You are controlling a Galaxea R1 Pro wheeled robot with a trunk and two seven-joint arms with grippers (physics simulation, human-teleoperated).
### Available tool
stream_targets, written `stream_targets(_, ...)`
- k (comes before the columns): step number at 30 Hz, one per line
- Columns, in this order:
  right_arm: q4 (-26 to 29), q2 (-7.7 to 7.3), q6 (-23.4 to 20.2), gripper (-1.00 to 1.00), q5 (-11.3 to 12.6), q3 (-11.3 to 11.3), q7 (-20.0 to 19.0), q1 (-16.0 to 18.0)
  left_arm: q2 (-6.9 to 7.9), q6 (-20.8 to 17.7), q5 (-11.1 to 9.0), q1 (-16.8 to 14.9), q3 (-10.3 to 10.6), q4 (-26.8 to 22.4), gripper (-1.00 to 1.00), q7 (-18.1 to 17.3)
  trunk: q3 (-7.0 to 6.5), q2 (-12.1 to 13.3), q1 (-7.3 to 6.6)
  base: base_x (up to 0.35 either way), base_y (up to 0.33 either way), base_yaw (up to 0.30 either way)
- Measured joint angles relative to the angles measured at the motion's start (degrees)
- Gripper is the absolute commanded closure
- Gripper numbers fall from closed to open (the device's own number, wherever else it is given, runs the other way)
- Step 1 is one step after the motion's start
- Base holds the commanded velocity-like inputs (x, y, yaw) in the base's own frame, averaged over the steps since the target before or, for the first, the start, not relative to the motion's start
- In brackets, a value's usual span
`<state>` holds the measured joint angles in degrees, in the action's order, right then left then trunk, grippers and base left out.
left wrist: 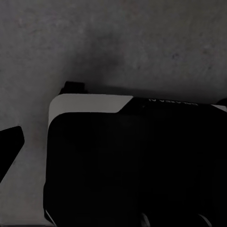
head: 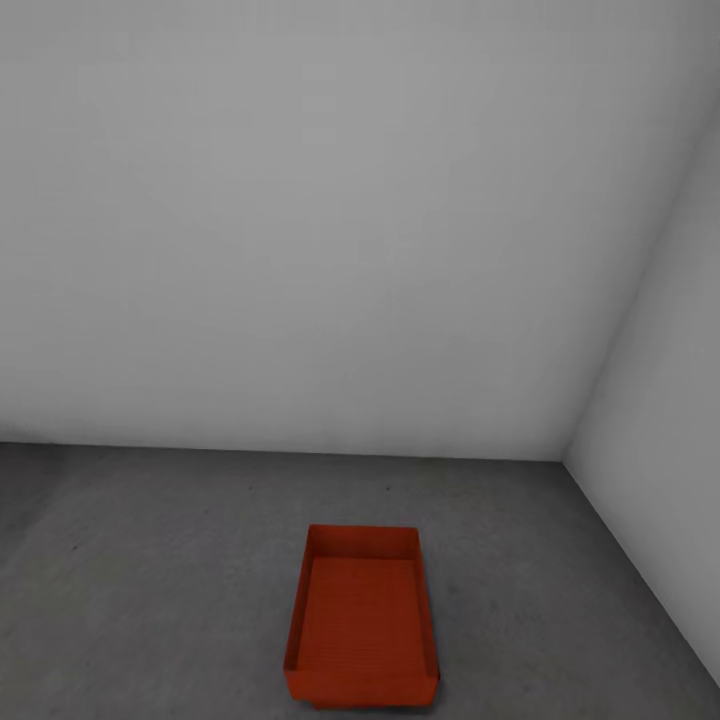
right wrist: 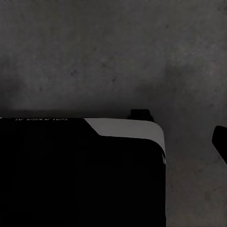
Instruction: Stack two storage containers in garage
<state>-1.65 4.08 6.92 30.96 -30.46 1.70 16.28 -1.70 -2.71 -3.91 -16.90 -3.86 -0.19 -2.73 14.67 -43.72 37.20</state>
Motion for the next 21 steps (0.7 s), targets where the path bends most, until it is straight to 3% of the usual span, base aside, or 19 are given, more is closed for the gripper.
stream_targets(21, 0.0, 0.0, 0.0, -1.0, 0.1, 0.0, 0.0, 0.0, -0.24, 2.2, 0.1, 1.5, 0.0, 0.0, -1.0, 0.0, -1.25, 0.0, 0.0, 0.0, 0.0, 0.0)
